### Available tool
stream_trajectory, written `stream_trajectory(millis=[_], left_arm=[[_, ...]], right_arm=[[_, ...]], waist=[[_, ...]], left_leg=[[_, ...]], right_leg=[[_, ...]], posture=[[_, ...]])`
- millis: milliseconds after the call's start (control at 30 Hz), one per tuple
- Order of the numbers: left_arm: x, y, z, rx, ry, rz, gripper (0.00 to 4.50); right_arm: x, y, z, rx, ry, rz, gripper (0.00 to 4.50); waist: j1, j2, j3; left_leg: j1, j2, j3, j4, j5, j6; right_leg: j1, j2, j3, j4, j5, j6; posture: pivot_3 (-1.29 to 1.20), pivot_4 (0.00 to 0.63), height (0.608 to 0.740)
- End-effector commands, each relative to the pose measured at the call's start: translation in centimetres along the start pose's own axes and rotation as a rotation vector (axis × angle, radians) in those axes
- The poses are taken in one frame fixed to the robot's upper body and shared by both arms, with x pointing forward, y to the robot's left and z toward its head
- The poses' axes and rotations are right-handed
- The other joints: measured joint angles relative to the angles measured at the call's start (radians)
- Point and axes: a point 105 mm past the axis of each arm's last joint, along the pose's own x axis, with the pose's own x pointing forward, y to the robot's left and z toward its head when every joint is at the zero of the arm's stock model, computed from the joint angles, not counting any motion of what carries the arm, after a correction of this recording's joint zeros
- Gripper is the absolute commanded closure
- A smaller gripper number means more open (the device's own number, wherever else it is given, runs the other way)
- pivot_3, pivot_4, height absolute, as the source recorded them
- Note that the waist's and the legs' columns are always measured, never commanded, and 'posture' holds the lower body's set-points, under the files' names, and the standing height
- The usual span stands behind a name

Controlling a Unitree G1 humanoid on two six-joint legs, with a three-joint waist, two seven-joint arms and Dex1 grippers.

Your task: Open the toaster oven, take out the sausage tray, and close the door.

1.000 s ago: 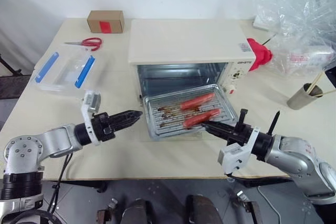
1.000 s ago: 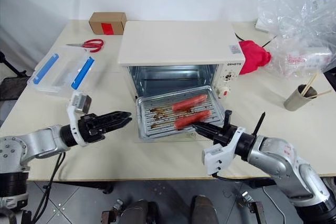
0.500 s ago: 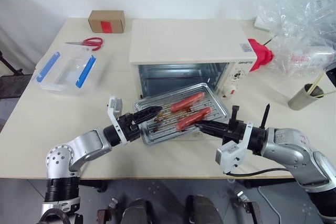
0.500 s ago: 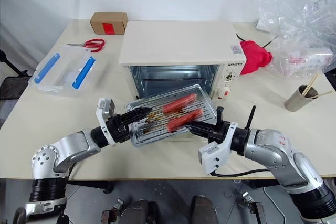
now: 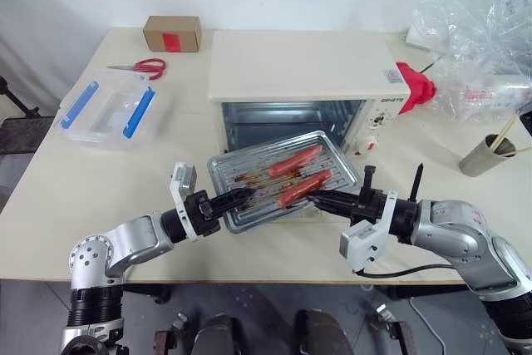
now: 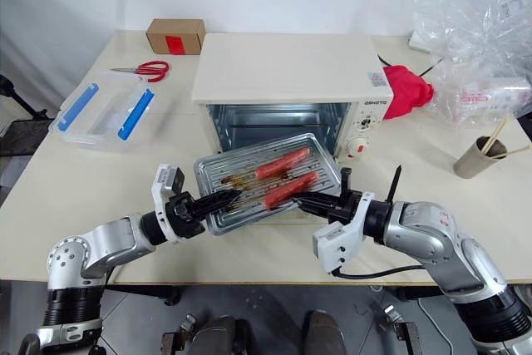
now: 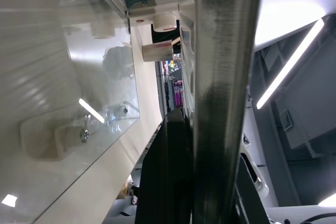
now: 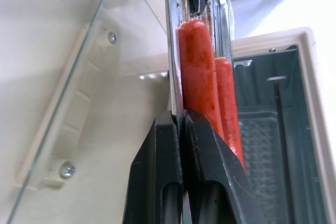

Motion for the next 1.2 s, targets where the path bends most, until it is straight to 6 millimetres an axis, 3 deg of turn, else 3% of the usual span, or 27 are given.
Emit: stream_trajectory(millis=[33, 67, 167, 333, 500, 633, 833, 900, 1033, 1200], left_arm=[[-0.2, -0.1, 0.2, 0.002, 0.001, -0.009, 4.46], [-0.2, -0.1, 0.3, 0.000, -0.004, -0.006, 4.46], [-0.1, 0.0, 0.4, -0.007, -0.031, -0.005, 4.50], [0.0, 0.2, 0.6, -0.027, -0.084, -0.002, 4.50], [-1.9, 0.8, 0.6, -0.049, -0.140, 0.004, 4.50], [-4.2, 1.4, 0.1, -0.078, -0.144, -0.003, 4.50], [-8.0, 1.5, 0.1, -0.124, -0.264, -0.086, 4.50], [-9.3, 1.1, -0.2, -0.122, -0.328, -0.138, 4.50], [-11.0, 0.9, -1.3, -0.126, -0.421, -0.162, 4.50], [-11.8, 1.2, -2.5, -0.131, -0.579, -0.122, 4.50]], right_arm=[[-0.4, -1.7, 0.8, 0.037, -0.049, -0.058, 4.50], [-0.4, -1.8, 0.7, 0.056, -0.050, -0.061, 4.50], [-0.6, -2.3, 0.7, 0.084, -0.060, -0.079, 3.68], [-1.1, -2.7, 1.0, 0.099, -0.097, -0.099, 1.95], [-3.2, -2.9, 0.1, 0.253, -0.133, -0.085, 0.26], [-5.0, -2.6, -2.0, 0.389, -0.065, -0.091, 0.26], [-7.8, -2.8, -7.7, 0.577, 0.127, -0.260, 0.26], [-8.9, -1.5, -9.6, 0.673, 0.192, -0.287, 0.64], [-9.7, 1.7, -11.3, 0.781, 0.261, -0.214, 1.68], [-9.3, 3.8, -12.5, 0.842, 0.281, -0.173, 3.39]], waist=[[0.000, 0.000, 0.000], [0.000, 0.000, 0.000], [0.000, 0.000, 0.000], [0.001, 0.000, 0.000], [0.000, 0.000, 0.000], [-0.002, 0.000, 0.000], [-0.002, 0.000, 0.000], [-0.002, 0.000, 0.000], [-0.003, 0.000, 0.000], [-0.006, 0.001, 0.000]], left_leg=[[0.000, 0.000, 0.000, 0.000, 0.000, 0.000], [0.000, 0.000, 0.000, 0.000, 0.000, 0.000], [0.000, 0.000, 0.000, 0.000, 0.000, 0.000], [0.000, 0.000, 0.000, 0.000, 0.000, 0.000], [0.000, 0.000, 0.000, 0.000, 0.000, 0.000], [0.000, 0.000, 0.000, 0.000, 0.000, 0.000], [0.000, 0.001, 0.001, 0.000, 0.000, 0.000], [0.000, 0.001, 0.001, 0.000, 0.000, 0.000], [0.000, 0.001, 0.002, 0.000, 0.000, 0.000], [0.001, 0.001, 0.002, 0.000, 0.000, 0.000]], right_leg=[[0.000, 0.000, 0.000, 0.000, 0.000, 0.000], [0.000, 0.000, 0.000, 0.000, 0.000, 0.000], [0.000, 0.000, 0.000, 0.000, 0.000, 0.000], [0.000, 0.000, 0.000, 0.000, 0.000, 0.000], [0.000, 0.000, 0.000, 0.000, 0.000, 0.000], [0.000, 0.000, 0.000, 0.000, 0.000, 0.000], [0.000, 0.000, 0.000, 0.000, 0.000, 0.000], [0.000, 0.000, 0.000, 0.000, 0.000, 0.000], [0.000, 0.000, 0.000, 0.000, 0.000, 0.000], [-0.001, 0.000, 0.002, -0.002, 0.000, 0.000]], posture=[[0.00, 0.150, 0.740], [0.00, 0.150, 0.740], [0.00, 0.150, 0.740], [0.00, 0.150, 0.740], [0.00, 0.150, 0.740], [0.00, 0.150, 0.740], [0.00, 0.150, 0.740], [0.00, 0.150, 0.740], [0.00, 0.150, 0.740], [0.00, 0.150, 0.740]])
